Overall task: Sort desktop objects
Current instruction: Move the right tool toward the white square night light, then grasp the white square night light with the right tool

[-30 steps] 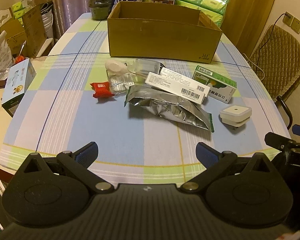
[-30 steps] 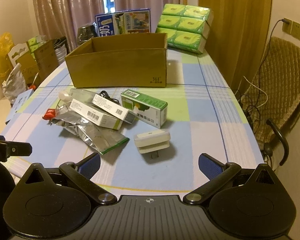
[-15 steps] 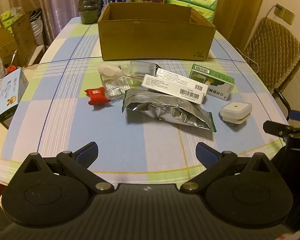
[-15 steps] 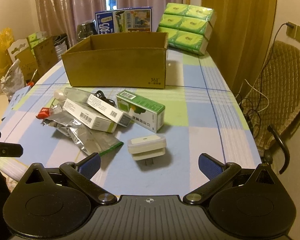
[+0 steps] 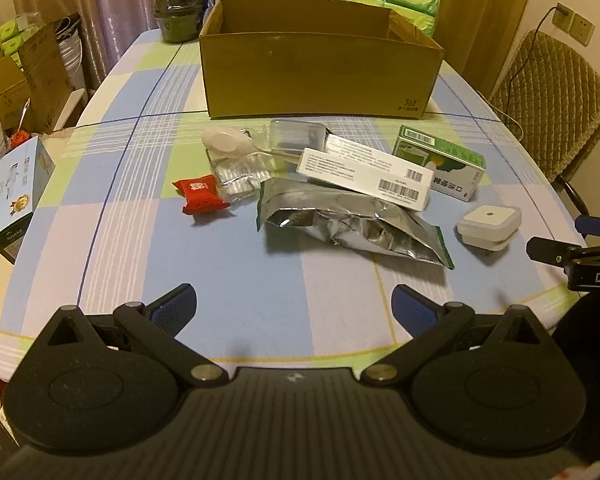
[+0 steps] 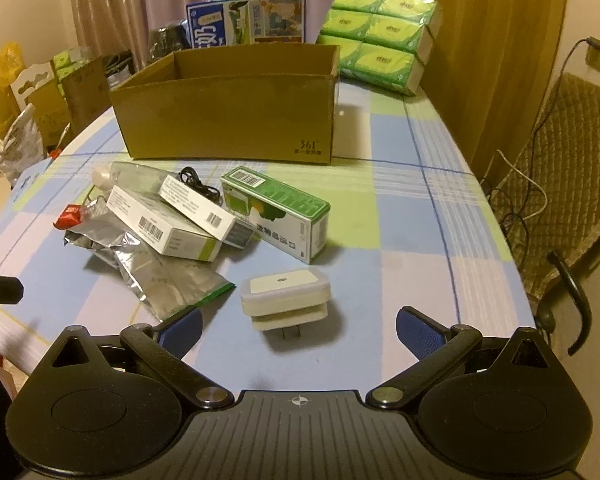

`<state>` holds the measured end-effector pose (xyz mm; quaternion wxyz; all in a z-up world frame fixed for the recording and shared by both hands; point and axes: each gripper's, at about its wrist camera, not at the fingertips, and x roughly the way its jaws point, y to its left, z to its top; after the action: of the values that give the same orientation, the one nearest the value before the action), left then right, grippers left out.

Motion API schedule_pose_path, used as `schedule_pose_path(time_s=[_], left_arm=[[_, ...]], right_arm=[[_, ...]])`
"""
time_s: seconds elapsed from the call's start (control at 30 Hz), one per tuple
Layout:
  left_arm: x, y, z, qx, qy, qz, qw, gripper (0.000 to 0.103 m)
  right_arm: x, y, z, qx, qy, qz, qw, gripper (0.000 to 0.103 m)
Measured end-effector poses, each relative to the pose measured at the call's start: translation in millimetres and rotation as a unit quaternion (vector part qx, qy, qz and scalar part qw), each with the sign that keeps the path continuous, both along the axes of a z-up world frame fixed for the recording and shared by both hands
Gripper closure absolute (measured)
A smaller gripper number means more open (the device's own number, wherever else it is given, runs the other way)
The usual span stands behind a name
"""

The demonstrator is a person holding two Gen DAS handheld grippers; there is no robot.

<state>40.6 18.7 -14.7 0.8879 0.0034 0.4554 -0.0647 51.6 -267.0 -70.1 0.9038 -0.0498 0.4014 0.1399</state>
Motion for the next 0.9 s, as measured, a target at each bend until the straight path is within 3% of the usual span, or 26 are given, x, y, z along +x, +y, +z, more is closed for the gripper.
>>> schedule_pose_path(time_s=[0.2, 0.63, 0.9], left_arm=[[11.3, 2.7, -3.0, 0.001, -0.002, 0.008, 1.0, 0.001], [40.0, 16.9, -14.0, -0.003, 0.0, 0.019, 0.9998, 0.001], [49.5, 23.5, -19.0, -0.001, 0.003, 0.019, 0.9998, 0.001]], right_arm=[[19.2, 8.4, -12.8, -0.008, 0.016, 0.019, 1.0, 0.003], [50.5, 14.8, -39.5, -0.016, 0.061, 0.035, 0.997, 0.019], [57.1, 18.8, -45.2, -0.024, 0.061, 0.041, 0.997, 0.026]])
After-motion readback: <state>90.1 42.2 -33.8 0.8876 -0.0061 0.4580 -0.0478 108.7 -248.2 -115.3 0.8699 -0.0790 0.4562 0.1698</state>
